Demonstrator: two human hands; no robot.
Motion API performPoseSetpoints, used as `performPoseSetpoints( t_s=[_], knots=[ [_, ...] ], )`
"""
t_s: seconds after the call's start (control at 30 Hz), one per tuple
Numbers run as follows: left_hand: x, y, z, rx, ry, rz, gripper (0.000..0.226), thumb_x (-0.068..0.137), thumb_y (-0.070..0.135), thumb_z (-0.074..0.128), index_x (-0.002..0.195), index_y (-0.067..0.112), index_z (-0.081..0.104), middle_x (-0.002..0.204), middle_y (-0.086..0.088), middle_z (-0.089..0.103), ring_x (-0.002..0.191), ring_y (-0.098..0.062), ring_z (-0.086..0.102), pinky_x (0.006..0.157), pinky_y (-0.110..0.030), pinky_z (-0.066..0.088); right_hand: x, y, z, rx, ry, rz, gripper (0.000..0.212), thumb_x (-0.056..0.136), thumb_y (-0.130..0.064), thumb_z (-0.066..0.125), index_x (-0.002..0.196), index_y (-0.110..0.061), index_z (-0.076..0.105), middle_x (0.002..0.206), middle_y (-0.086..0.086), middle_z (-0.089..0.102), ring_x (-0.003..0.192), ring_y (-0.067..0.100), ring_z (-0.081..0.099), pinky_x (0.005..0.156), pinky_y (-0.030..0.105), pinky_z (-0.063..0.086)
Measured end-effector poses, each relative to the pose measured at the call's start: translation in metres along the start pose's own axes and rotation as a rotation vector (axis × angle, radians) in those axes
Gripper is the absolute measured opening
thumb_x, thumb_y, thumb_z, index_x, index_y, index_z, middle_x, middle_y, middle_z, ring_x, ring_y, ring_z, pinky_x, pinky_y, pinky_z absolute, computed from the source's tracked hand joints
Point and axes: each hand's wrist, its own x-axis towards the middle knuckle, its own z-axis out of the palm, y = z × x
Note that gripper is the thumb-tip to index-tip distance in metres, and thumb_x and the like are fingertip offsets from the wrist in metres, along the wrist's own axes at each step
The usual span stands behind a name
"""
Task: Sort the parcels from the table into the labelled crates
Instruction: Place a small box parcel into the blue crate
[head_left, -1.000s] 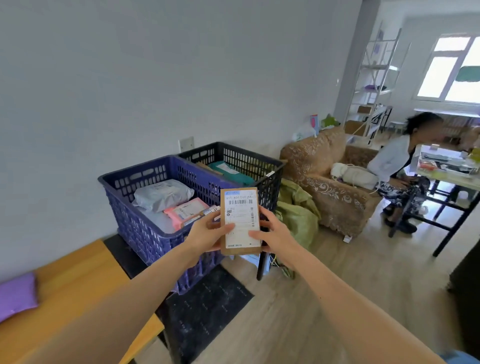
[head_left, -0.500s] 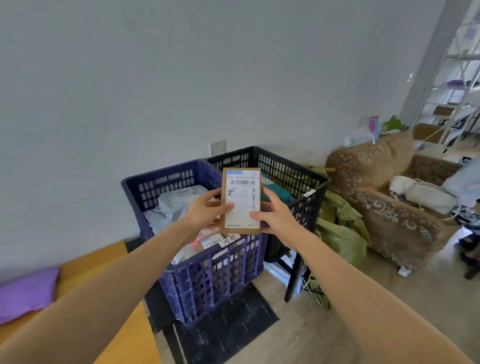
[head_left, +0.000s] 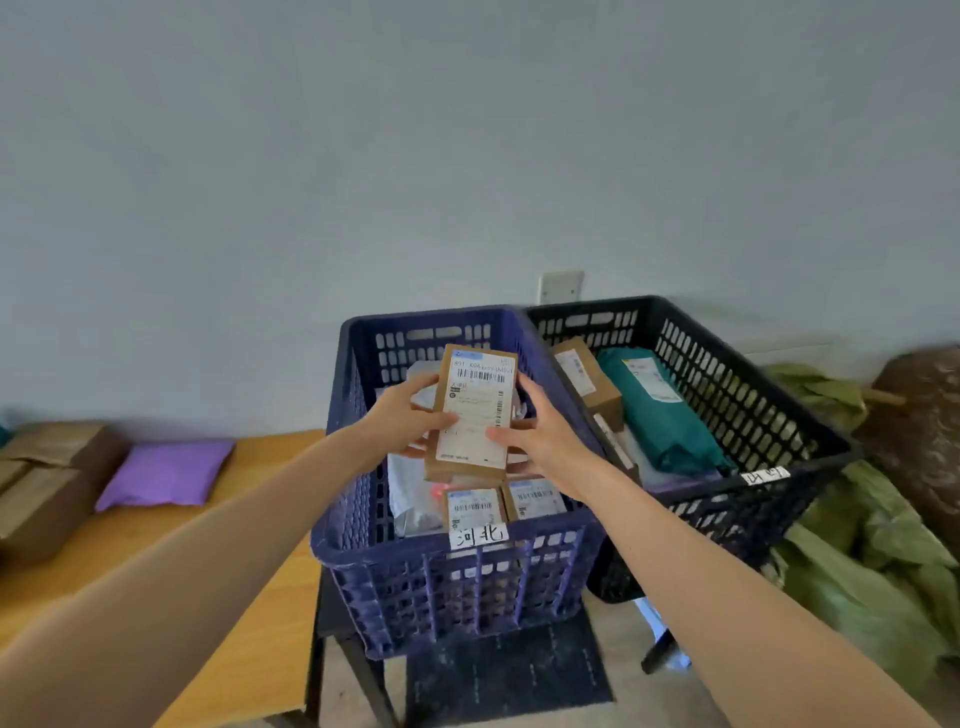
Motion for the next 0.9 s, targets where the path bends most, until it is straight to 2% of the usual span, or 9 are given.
performPoseSetpoints(
  t_s=[0.1,0.2,0.33,0.47,0.53,0.6,0.67,0.8,0.9],
  knots=[
    [0.008,-0.012,0.002,0.007,0.049,-0.073,0.065,0.089,0.012,0.066,0.142,0.034,0.036,0.098,0.000,0.071,0.090,-0.022,0.070,0.078,-0.043,0.059,0.024,0.012,-0.003,-0.030,-0.088,0.038,0.091,0.082,0.003,0.070,0.149,-0.034,0.020,0.142,0.010,0.049,0.122,0.026,0.054,0.093,0.051,0.052],
    [0.010,-0.025,0.005,-0.006,0.110,-0.128,0.067,0.090,0.009,0.063,0.144,0.035,0.032,0.096,0.002,0.070,0.084,-0.017,0.071,0.063,-0.035,0.059,0.044,0.024,-0.002,-0.033,-0.163,0.090,0.097,0.080,0.005,0.071,0.151,-0.033,0.016,0.145,0.011,0.044,0.123,0.027,0.053,0.094,0.055,0.050],
    [0.008,-0.042,0.004,0.006,0.130,-0.182,0.075,0.092,0.006,0.060,0.145,0.042,0.022,0.100,0.002,0.070,0.086,-0.015,0.070,0.055,-0.031,0.057,0.065,0.043,0.006,-0.103,-0.264,0.147,0.108,0.077,0.002,0.075,0.152,-0.038,0.009,0.146,0.010,0.043,0.119,0.025,0.057,0.086,0.047,0.056],
    [0.011,-0.052,-0.003,0.055,0.123,-0.181,0.087,0.091,0.004,0.061,0.145,0.050,0.011,0.102,0.008,0.063,0.090,-0.012,0.067,0.059,-0.033,0.060,0.084,0.052,0.014,-0.090,-0.368,0.195,0.113,0.075,0.000,0.077,0.149,-0.049,0.007,0.139,-0.003,0.048,0.085,0.006,0.071,0.053,0.028,0.057],
    [0.013,-0.055,-0.008,0.082,0.106,-0.192,0.091,0.090,0.002,0.061,0.146,0.049,0.007,0.101,0.009,0.061,0.091,-0.013,0.066,0.062,-0.036,0.061,0.091,0.054,0.018,-0.097,-0.382,0.202,0.114,0.074,0.001,0.077,0.148,-0.051,0.007,0.140,-0.001,0.048,0.090,0.009,0.070,0.057,0.032,0.059],
    [0.015,-0.058,-0.013,0.111,0.073,-0.207,0.094,0.089,0.001,0.061,0.148,0.047,0.003,0.104,0.008,0.062,0.092,-0.014,0.066,0.063,-0.037,0.061,0.094,0.058,0.023,-0.085,-0.379,0.232,0.109,0.075,0.002,0.075,0.147,-0.050,0.012,0.141,0.009,0.051,0.109,0.024,0.065,0.080,0.051,0.057],
    [0.015,-0.062,-0.016,0.141,0.044,-0.224,0.096,0.090,0.000,0.060,0.149,0.044,-0.001,0.112,0.004,0.063,0.096,-0.015,0.065,0.065,-0.039,0.061,0.096,0.062,0.027,-0.083,-0.387,0.279,0.097,0.080,-0.003,0.073,0.146,-0.049,0.019,0.132,0.011,0.059,0.111,0.032,0.063,0.089,0.060,0.051],
    [0.012,-0.072,-0.015,0.209,0.000,-0.269,0.098,0.092,-0.003,0.053,0.148,0.043,-0.014,0.117,0.003,0.061,0.104,-0.022,0.064,0.070,-0.046,0.060,0.100,0.070,0.030,-0.144,-0.418,0.324,0.067,0.091,-0.014,0.064,0.140,-0.042,0.029,0.108,0.007,0.071,0.087,0.028,0.072,0.073,0.046,0.059],
    [0.013,-0.082,-0.012,0.291,-0.042,-0.305,0.097,0.093,-0.004,0.048,0.147,0.040,-0.020,0.125,-0.005,0.059,0.104,-0.028,0.064,0.072,-0.051,0.059,0.101,0.076,0.033,-0.221,-0.447,0.343,0.047,0.096,-0.019,0.058,0.133,-0.037,0.037,0.108,0.008,0.070,0.081,0.027,0.073,0.071,0.045,0.060]
  ],
)
